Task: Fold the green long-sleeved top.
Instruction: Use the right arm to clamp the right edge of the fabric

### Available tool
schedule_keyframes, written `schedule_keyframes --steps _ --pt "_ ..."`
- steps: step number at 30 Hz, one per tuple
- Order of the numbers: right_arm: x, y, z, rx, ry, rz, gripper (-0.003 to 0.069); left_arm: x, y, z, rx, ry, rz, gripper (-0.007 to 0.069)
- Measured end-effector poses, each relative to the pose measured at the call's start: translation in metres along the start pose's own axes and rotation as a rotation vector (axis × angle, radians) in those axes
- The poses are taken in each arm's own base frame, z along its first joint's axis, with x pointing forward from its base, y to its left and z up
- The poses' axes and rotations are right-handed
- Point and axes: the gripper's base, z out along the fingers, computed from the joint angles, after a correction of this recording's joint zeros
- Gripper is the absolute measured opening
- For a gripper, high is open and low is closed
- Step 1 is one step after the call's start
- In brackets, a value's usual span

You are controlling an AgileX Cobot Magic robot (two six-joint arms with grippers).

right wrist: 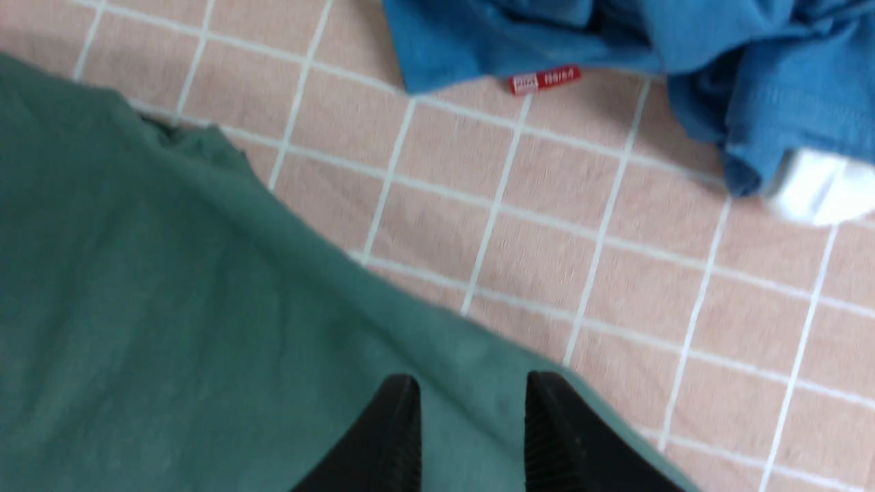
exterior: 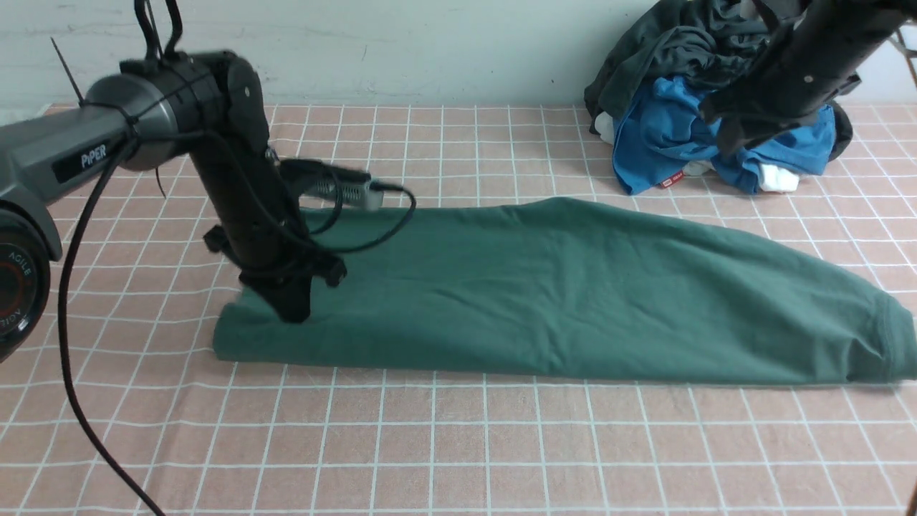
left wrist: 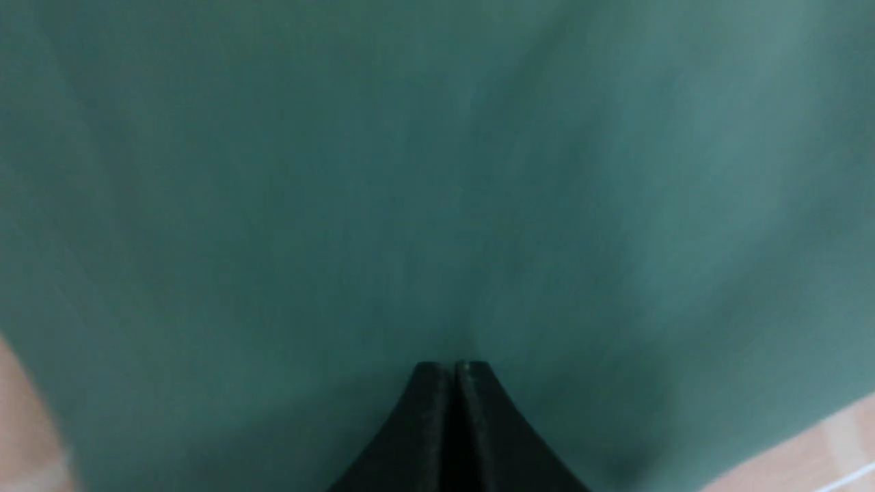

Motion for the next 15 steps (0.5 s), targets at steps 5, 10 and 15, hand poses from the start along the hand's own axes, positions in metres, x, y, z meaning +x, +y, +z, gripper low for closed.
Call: schedule_keyframes --steps 5,10,15 --pt "0.054 0.004 0.001 -0.022 0.168 -0.008 0.0209 0.018 -0.003 0.013 0.010 0.021 -0.020 -0.0003" --pt "0.111 -0.021 0.033 -0.009 0.342 0.065 0.0209 0.022 -0.003 0.015 0.010 0.009 -0.026 -0.0003" --pt "0.134 -0.060 0.045 0.037 0.333 0.184 0.0211 0.022 -0.003 0.014 0.011 0.004 -0.028 -0.0003"
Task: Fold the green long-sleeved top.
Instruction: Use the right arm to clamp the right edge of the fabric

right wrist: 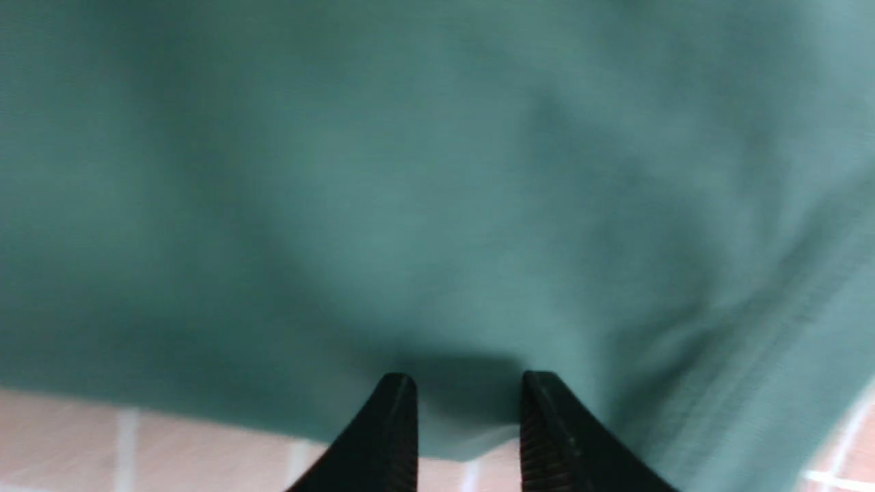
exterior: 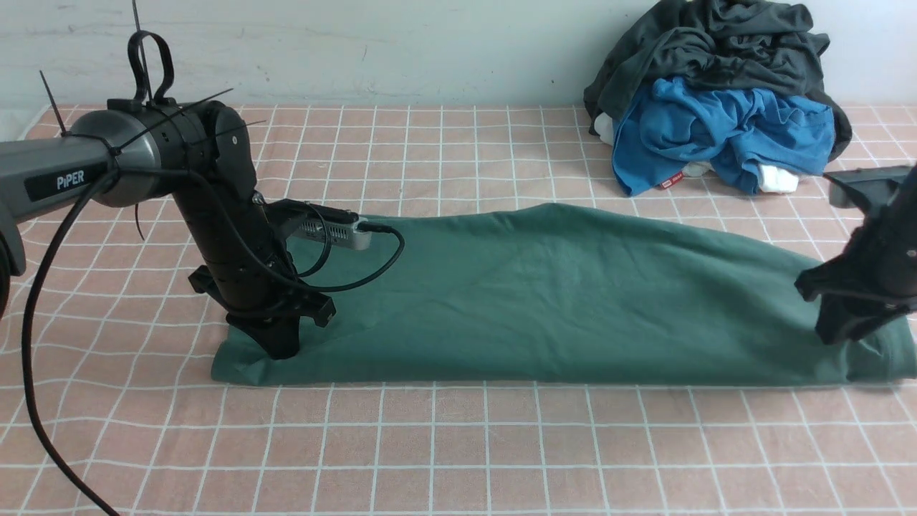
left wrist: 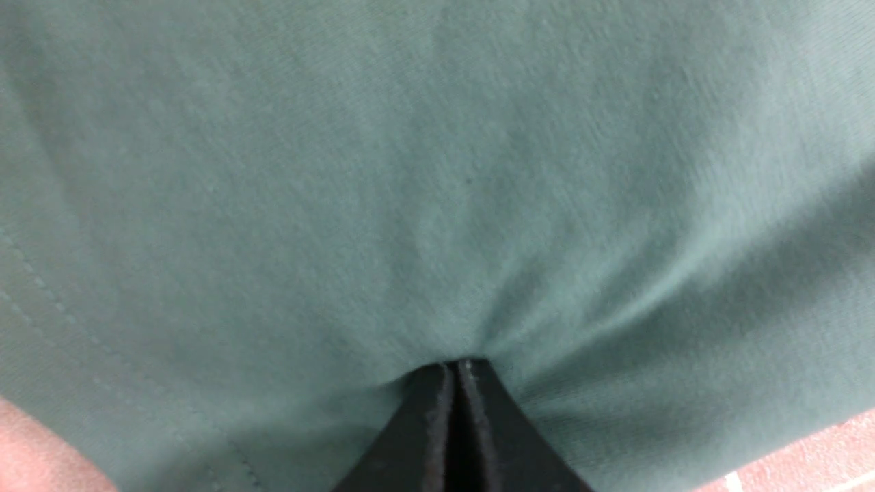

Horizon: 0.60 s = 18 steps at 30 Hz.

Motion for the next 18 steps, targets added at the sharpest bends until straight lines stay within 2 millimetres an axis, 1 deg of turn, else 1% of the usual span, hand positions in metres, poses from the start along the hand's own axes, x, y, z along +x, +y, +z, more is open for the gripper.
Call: schedule_keyframes --steps 1,4,6,8,13,15,18 --pt "0.001 -0.011 0.004 0.006 -0.004 0.043 0.0214 0.000 0.000 0.000 0.000 0.000 0.000 -0.0003" --pt "0.004 -0.034 0.014 0.016 -0.001 0.123 0.0250 0.000 0.000 0.000 0.000 0.000 0.003 -0.0003" --pt "0.006 -0.044 0.018 0.019 0.003 0.151 0.0292 0.000 0.000 0.000 0.000 0.000 0.004 -0.0003" --pt "0.007 -0.052 0.022 0.021 0.002 0.179 0.0361 0.000 0.000 0.000 0.000 0.000 0.004 -0.0003" --pt "0.006 -0.055 0.029 0.010 -0.009 0.215 0.0501 0.000 0.000 0.000 0.000 0.000 0.004 -0.0003" --pt "0.005 -0.055 0.033 0.010 -0.008 0.226 0.0536 0.000 0.000 0.000 0.000 0.000 0.004 -0.0003" --pt "0.005 -0.056 0.039 0.010 0.000 0.239 0.0548 0.000 0.000 0.000 0.000 0.000 0.004 -0.0003"
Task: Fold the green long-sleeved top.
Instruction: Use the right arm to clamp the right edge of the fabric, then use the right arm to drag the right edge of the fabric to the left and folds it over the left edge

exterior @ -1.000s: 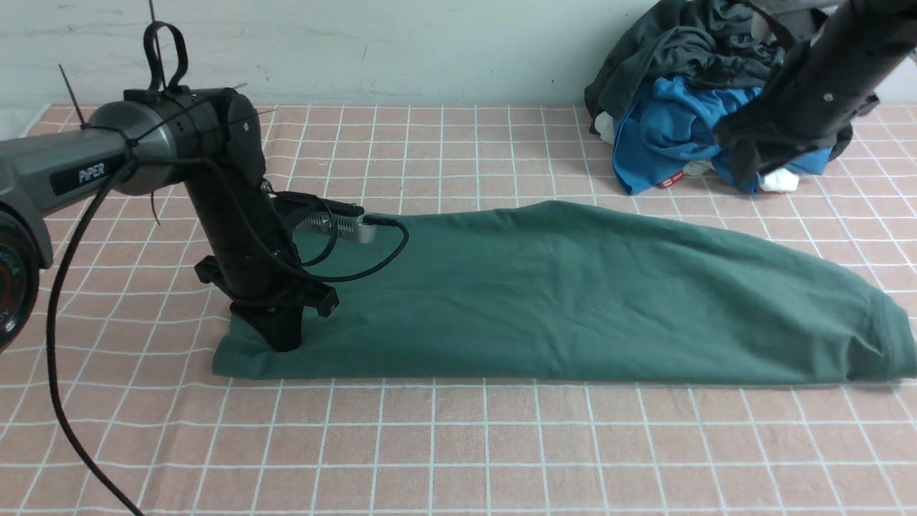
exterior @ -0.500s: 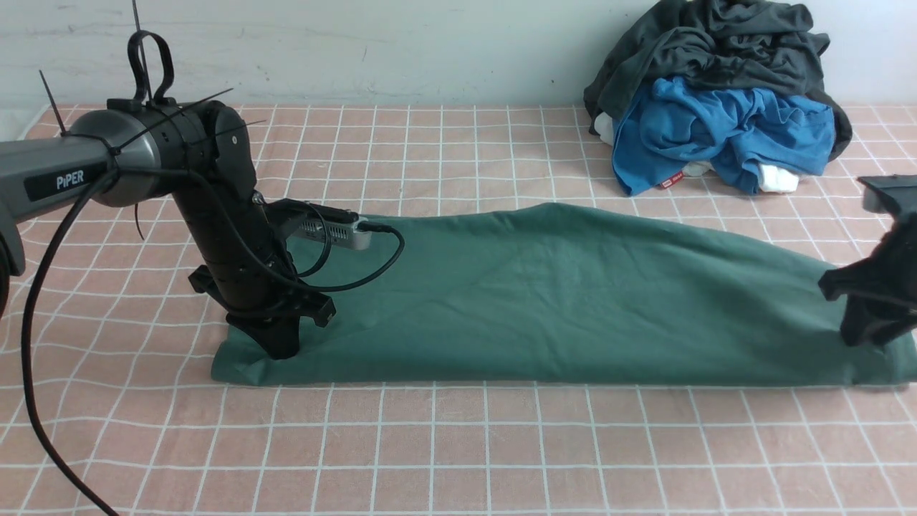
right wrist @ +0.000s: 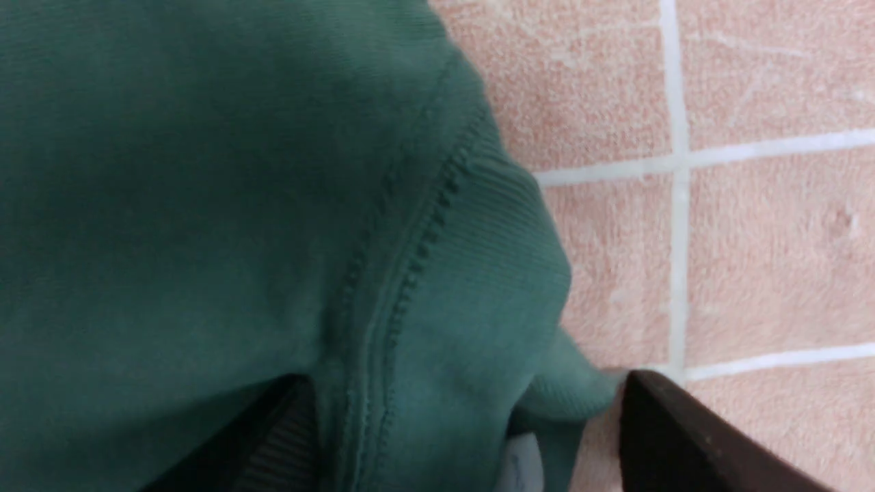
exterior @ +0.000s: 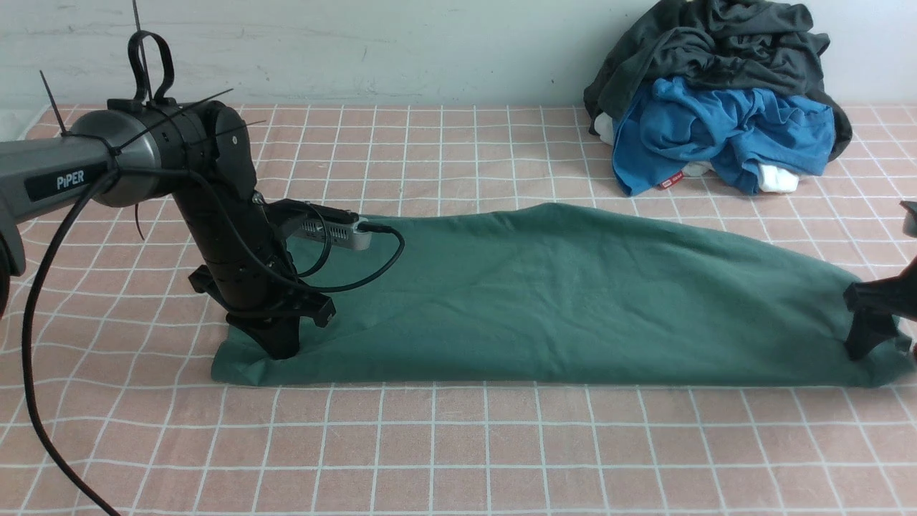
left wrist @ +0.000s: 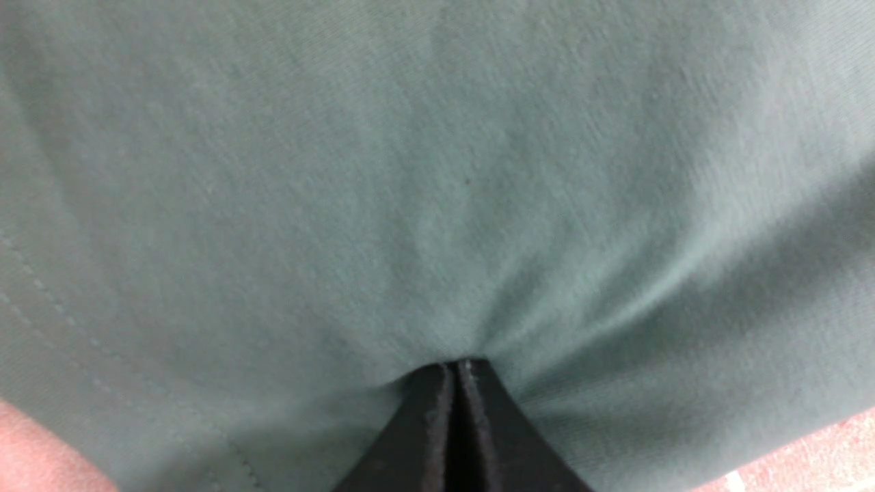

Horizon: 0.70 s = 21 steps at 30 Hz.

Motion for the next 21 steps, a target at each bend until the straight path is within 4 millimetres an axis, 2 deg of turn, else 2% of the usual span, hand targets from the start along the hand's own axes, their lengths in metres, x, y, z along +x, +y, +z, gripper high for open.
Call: schedule_keyframes --steps 2,5,9,11,12,13,14,15,18,21 --pt "0.000 0.000 0.000 -0.004 0.000 0.004 0.0542 0.000 0.000 0.000 0.000 0.000 0.000 -0.0003" --pt "0.001 0.001 0.000 -0.005 0.006 -0.003 0.0491 0.000 0.000 0.000 0.000 0.000 0.000 -0.0003" --pt "0.000 0.010 -0.001 -0.008 0.006 -0.034 0.0342 0.000 0.000 0.000 0.000 0.000 0.000 -0.0003" --pt "0.000 0.020 -0.006 -0.004 -0.007 -0.066 0.0211 0.000 0.000 0.000 0.000 0.000 0.001 -0.0003" --pt "0.000 0.023 -0.009 0.002 -0.014 -0.082 0.0166 0.000 0.000 0.000 0.000 0.000 0.003 -0.0003" --pt "0.000 0.024 -0.010 0.003 -0.016 -0.087 0.0155 0.000 0.000 0.000 0.000 0.001 0.003 -0.0003" --pt "-0.001 0.029 -0.017 0.020 -0.034 -0.115 0.0063 0.000 0.000 -0.002 -0.001 -0.003 0.009 -0.0003" --pt "-0.001 0.030 -0.021 0.031 -0.042 -0.128 0.0038 0.001 -0.001 -0.003 -0.002 -0.007 0.012 -0.0003" --pt "-0.003 0.029 -0.033 0.063 -0.069 -0.144 0.0027 0.003 -0.002 -0.007 -0.006 -0.012 0.021 -0.0003" --pt "-0.005 0.025 -0.067 0.141 -0.141 -0.152 0.0025 0.013 -0.007 -0.028 -0.016 -0.017 0.032 -0.0003"
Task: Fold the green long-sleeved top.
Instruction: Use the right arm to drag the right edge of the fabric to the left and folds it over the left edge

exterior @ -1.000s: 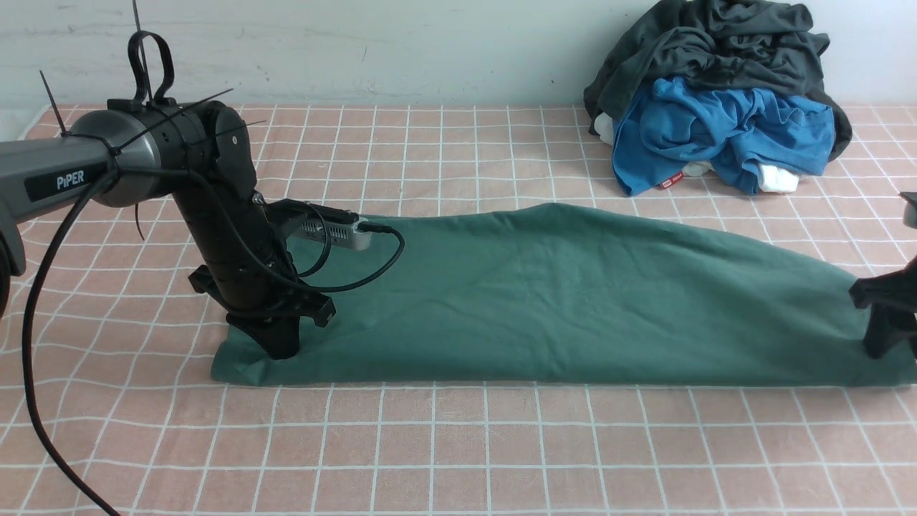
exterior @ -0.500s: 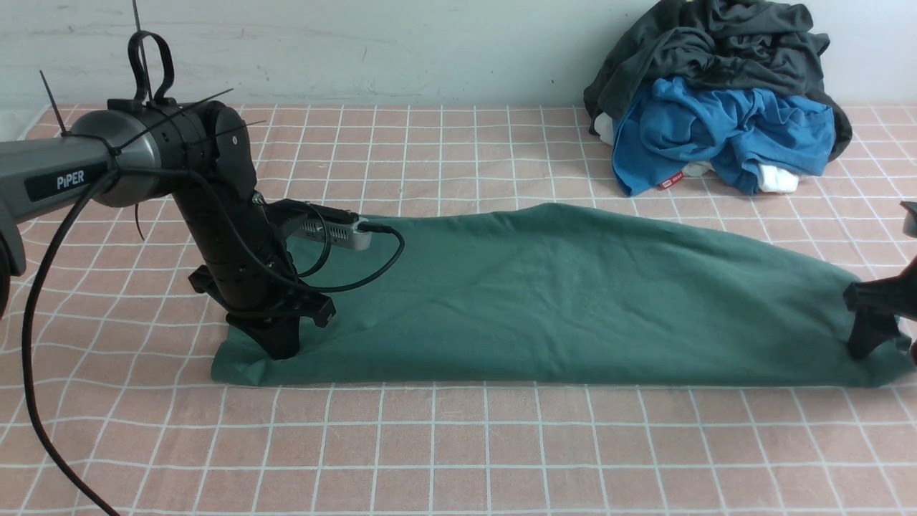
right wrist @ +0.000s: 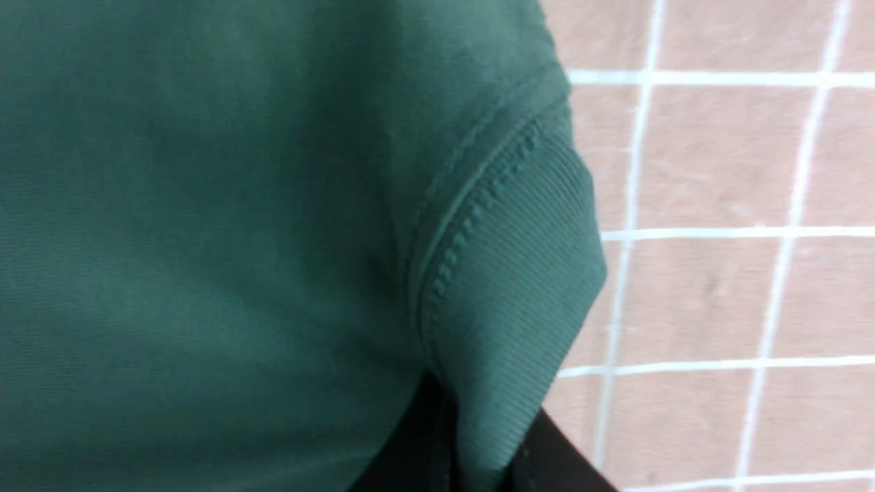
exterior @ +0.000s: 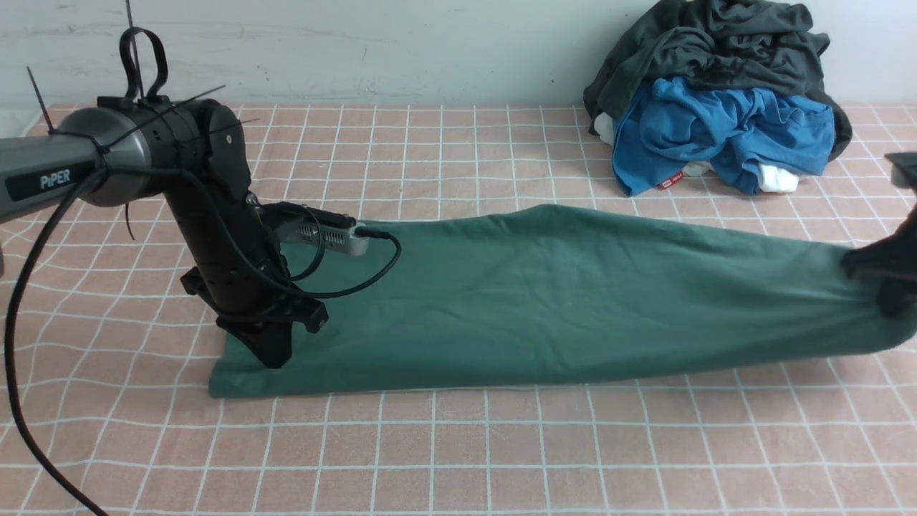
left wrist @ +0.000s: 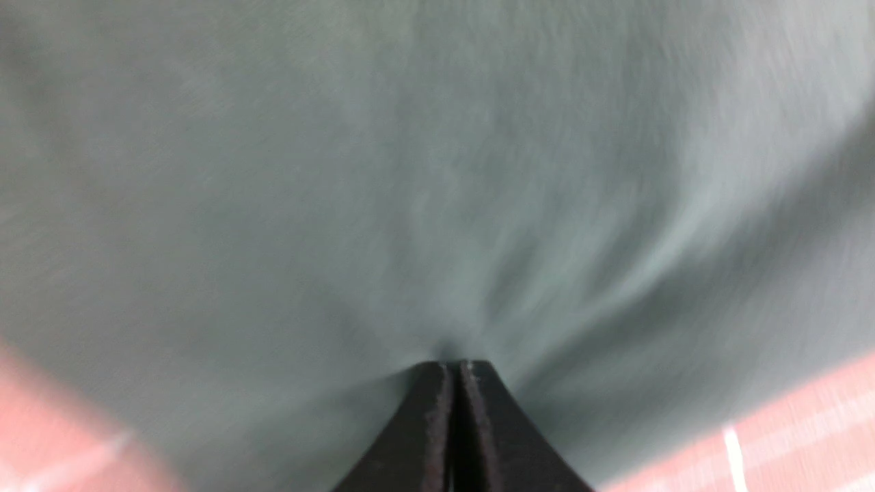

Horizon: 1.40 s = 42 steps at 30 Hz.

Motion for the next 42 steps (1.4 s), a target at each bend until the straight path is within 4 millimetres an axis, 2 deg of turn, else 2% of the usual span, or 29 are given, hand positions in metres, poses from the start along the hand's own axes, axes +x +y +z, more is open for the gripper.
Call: schedule_keyframes --steps 3,4,5,6,7,8,9,11,12,14,15,16,17,18,19,25,29,33,35,38,39,40,41,42 --pt "-0.004 -0.011 -0.047 0.075 -0.098 0.018 0.0025 0.010 -0.007 -0.048 -0.042 -0.111 0.014 -0.0003" --pt "-0.004 -0.011 -0.051 0.078 -0.103 0.022 0.0025 0.010 -0.007 -0.048 -0.042 -0.111 0.012 -0.0003" --pt "-0.008 -0.011 -0.080 0.087 -0.175 0.028 0.0025 0.020 -0.012 -0.080 -0.068 -0.190 0.019 -0.0003" --pt "-0.008 -0.011 -0.085 0.088 -0.187 0.029 0.0025 0.020 -0.012 -0.080 -0.068 -0.190 0.019 -0.0003" --pt "-0.012 -0.003 -0.113 0.075 -0.264 0.017 0.0025 0.029 -0.017 -0.104 -0.089 -0.256 0.023 -0.0003" --pt "-0.012 -0.001 -0.117 0.072 -0.273 0.015 0.0025 0.031 -0.017 -0.107 -0.092 -0.263 0.022 -0.0003" --pt "-0.018 0.018 -0.146 0.033 -0.360 -0.034 0.0025 0.040 -0.021 -0.128 -0.113 -0.321 0.025 -0.0003" --pt "-0.024 0.042 -0.168 -0.020 -0.433 -0.094 0.0025 0.050 -0.025 -0.146 -0.131 -0.373 0.026 -0.0003" --pt "-0.026 0.063 -0.180 -0.059 -0.470 -0.149 0.0025 0.055 -0.028 -0.154 -0.141 -0.397 0.029 -0.0003" --pt "-0.030 0.102 -0.193 -0.130 -0.516 -0.255 0.0025 0.064 -0.033 -0.169 -0.155 -0.439 0.033 -0.0003" --pt "-0.030 0.106 -0.192 -0.135 -0.514 -0.265 0.0025 0.064 -0.033 -0.169 -0.155 -0.439 0.033 -0.0003" --pt "-0.030 0.140 -0.197 -0.195 -0.537 -0.340 0.0025 0.071 -0.037 -0.179 -0.164 -0.468 0.037 -0.0003" --pt "-0.031 0.148 -0.194 -0.204 -0.534 -0.360 0.0025 0.071 -0.037 -0.180 -0.164 -0.470 0.037 -0.0003" --pt "-0.031 0.166 -0.191 -0.235 -0.535 -0.390 0.0025 0.075 -0.039 -0.185 -0.168 -0.482 0.039 -0.0003" --pt "-0.029 0.204 -0.181 -0.299 -0.527 -0.452 0.0025 0.081 -0.042 -0.191 -0.172 -0.494 0.042 -0.0003" --pt "-0.016 0.309 -0.123 -0.485 -0.448 -0.553 0.0025 0.096 -0.050 -0.207 -0.185 -0.535 0.049 -0.0003" --pt "-0.005 0.359 -0.081 -0.560 -0.411 -0.561 0.0025 0.101 -0.053 -0.212 -0.189 -0.549 0.052 -0.0003" --pt "0.003 0.380 -0.054 -0.591 -0.383 -0.588 0.0043 0.103 -0.053 -0.213 -0.188 -0.544 0.052 -0.0003" --pt "0.004 0.384 -0.048 -0.620 -0.371 -0.591 0.0087 0.104 -0.054 -0.213 -0.186 -0.538 0.053 -0.0003" --pt "0.005 0.387 -0.051 -0.678 -0.363 -0.574 0.0190 0.104 -0.054 -0.213 -0.185 -0.534 0.053 -0.0003" --pt "0.004 0.388 -0.055 -0.705 -0.356 -0.570 0.0251 0.104 -0.054 -0.213 -0.184 -0.531 0.053 -0.0003" --pt "0.004 0.389 -0.058 -0.723 -0.353 -0.564 0.0273 0.104 -0.054 -0.212 -0.183 -0.530 0.053 -0.0003" --pt "0.002 0.389 -0.068 -0.758 -0.339 -0.567 0.0347 0.105 -0.054 -0.213 -0.180 -0.525 0.051 -0.0003" --pt "0.001 0.389 -0.076 -0.778 -0.327 -0.581 0.0386 0.107 -0.055 -0.213 -0.173 -0.517 0.048 -0.0003"
